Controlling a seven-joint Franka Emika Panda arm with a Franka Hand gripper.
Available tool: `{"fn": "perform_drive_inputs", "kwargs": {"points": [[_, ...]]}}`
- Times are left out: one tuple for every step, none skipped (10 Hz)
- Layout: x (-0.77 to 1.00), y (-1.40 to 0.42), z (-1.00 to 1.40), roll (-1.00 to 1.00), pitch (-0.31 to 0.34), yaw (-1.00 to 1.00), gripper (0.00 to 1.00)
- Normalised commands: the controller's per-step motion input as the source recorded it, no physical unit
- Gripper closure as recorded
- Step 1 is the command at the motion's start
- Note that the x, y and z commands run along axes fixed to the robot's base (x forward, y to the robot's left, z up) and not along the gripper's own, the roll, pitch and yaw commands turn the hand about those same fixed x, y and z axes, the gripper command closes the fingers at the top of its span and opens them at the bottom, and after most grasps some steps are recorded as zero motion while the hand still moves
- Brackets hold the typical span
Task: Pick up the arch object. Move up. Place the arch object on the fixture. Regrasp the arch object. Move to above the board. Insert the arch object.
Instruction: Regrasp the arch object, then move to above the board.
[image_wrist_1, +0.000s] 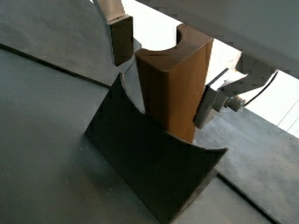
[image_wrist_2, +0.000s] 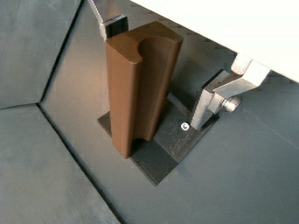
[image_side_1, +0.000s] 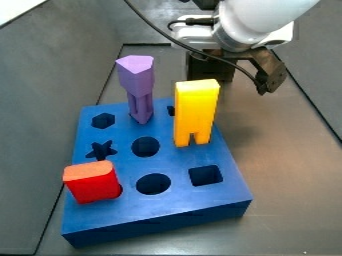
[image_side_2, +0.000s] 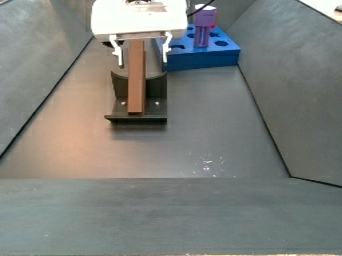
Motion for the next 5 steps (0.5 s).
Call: {"fn": "perform_drive_inputs", "kwargs": {"points": [[0.26,-0.05,-0.05,0.16,0.069,0.07,0.00],[0.00,0.00,0.00,0.00,0.000,0.00,1.00],[-0.16,0.04,1.00,0.45,0.118,-0.39,1.00],[-0.16,0.04,1.00,0.42,0.113,-0.36,1.00],[-0.16,0.04,1.00,0.35,0.123,-0.31,1.00]]}}
